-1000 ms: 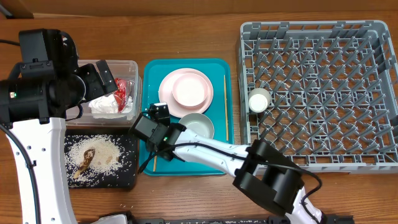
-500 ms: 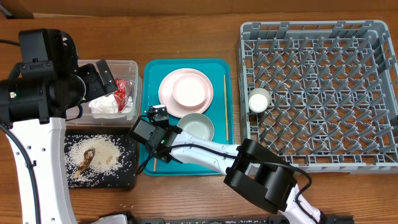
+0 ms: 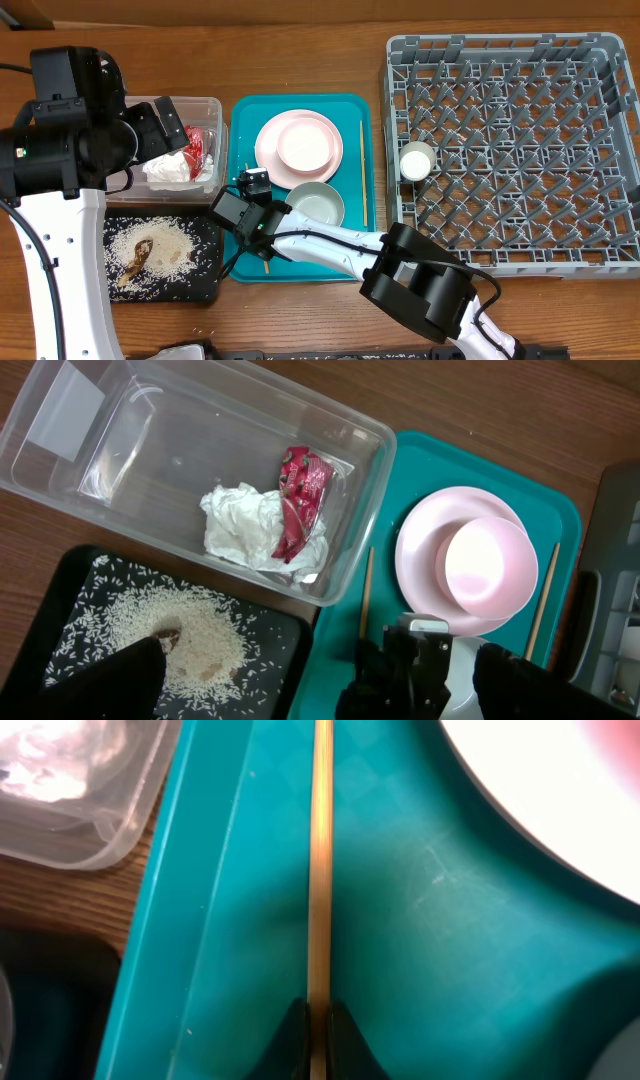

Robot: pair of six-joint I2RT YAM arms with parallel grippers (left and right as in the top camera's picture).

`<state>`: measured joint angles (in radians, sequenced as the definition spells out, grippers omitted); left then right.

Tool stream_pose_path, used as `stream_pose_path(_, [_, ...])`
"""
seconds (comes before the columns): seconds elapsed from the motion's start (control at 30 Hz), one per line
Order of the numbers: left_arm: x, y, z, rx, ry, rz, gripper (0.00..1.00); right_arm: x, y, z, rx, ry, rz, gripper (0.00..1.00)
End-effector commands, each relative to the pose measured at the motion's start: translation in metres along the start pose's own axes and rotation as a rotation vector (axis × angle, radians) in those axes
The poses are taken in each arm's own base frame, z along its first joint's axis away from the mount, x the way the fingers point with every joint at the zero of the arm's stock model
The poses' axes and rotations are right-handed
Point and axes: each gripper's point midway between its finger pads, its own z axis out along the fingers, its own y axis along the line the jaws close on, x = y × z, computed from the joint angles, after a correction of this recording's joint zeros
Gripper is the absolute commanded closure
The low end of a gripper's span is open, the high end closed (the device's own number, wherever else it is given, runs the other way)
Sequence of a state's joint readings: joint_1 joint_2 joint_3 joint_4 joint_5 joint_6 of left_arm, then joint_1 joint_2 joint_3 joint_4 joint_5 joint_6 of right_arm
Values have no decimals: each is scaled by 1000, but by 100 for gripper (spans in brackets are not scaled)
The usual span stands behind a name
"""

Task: Sort waste into correct bins and load items into the dishwasher
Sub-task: 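Grasp wooden chopstick on teal tray with right gripper, then carry chopstick right over dish rack with right gripper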

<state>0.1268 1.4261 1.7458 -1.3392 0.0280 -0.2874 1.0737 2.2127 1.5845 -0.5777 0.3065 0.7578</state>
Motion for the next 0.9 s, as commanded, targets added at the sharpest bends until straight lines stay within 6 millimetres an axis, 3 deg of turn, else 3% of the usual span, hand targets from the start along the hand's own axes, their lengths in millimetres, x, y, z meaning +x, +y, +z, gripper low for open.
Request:
stream_pose_path(0.0, [-3, 2, -1, -10, -9, 0, 0, -28, 7, -18, -30, -57, 26, 96])
stream_pose_path(0.23, [-4, 2, -1, -10, -9, 0, 0, -53, 12, -57, -83, -115, 9, 96])
stream_pose_path(0.5, [-3, 2, -1, -10, -9, 0, 0, -72, 5, -104, -110, -151, 8, 96])
stream_pose_path(0.73, [-3, 2, -1, -10, -9, 0, 0, -96, -36, -135, -64, -163, 23, 96])
stream_pose_path(0.87, [-3, 2, -1, -10, -9, 0, 0, -107, -80, -142, 19, -136, 3, 96])
